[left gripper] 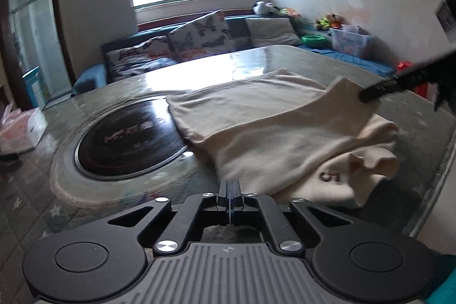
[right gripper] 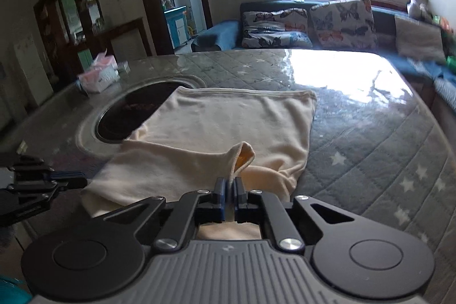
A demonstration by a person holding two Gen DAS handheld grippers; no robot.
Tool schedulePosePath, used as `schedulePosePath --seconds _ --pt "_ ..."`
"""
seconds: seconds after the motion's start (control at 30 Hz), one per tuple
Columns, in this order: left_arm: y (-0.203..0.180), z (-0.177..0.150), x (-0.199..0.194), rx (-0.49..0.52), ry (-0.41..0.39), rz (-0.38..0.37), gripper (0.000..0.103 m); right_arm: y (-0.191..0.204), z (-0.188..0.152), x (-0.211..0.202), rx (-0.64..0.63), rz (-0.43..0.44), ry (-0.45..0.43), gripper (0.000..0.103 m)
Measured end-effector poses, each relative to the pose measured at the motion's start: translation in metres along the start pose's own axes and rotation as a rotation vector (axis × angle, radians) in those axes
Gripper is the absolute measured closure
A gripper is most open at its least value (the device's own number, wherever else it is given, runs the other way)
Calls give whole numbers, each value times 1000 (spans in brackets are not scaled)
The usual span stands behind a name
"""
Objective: Fold clothes
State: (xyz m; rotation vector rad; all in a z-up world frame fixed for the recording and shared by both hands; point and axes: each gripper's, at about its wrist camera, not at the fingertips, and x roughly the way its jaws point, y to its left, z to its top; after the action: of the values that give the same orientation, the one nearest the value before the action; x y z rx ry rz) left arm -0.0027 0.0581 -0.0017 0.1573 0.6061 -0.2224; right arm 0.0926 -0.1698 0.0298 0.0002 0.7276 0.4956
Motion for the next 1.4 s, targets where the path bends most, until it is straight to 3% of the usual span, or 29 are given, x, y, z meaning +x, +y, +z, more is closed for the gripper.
schedulePosePath --seconds 0.17,0.37,0.6,0.77,0.93,1.2,1.4 --pt "12 -3 5 -37 41 14 103 -11 -14 16 20 -37 62 87" --pt "2 8 1 3 12 -54 97 -12 -4 12 -35 -74 1 80" --pt "-12 36 25 -2 -1 -71 94 -3 15 24 -92 -55 -63 80" --pt "-9 56 60 -62 6 -45 94 4 10 46 -136 -59 -26 80" --pt "-4 54 87 -81 45 -17 94 0 4 49 -150 -66 3 81" --pt "-3 49 79 -43 46 -12 94 4 -13 37 -218 -39 40 79" --pt "-17 36 38 67 33 -84 87 14 -16 17 -251 -17 23 76"
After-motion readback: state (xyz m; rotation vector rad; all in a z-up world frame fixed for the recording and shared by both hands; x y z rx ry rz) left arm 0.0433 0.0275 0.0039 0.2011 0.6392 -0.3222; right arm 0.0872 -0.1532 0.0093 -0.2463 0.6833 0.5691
